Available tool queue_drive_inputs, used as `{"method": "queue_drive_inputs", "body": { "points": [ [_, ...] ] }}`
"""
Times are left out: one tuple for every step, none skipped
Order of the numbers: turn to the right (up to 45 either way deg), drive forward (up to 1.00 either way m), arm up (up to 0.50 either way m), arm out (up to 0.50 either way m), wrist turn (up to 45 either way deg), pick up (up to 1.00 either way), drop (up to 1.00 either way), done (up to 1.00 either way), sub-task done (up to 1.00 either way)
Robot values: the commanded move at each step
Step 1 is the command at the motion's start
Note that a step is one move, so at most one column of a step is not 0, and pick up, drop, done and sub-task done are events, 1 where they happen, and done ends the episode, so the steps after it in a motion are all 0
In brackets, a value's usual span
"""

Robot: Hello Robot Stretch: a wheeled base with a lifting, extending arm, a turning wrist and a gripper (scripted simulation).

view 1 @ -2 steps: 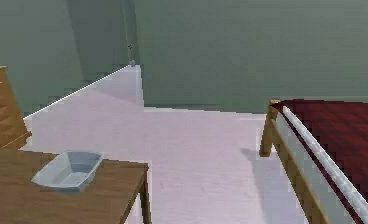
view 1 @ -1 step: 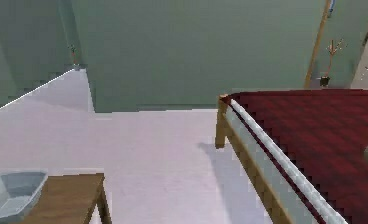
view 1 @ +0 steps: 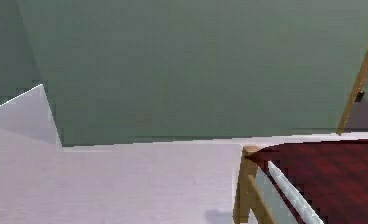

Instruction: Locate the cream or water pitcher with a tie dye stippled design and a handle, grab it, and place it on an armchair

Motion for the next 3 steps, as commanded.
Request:
{"method": "queue_drive_inputs", "body": {
  "points": [
    [3.0,0.0,0.0,0.0,0.0,0.0,0.0,0.0,0.0],
    [-39.0,0.0,0.0,0.0,0.0,0.0,0.0,0.0,0.0],
    [0.0,0.1,0.0,0.0,0.0,0.0,0.0,0.0,0.0]
  ]
}}
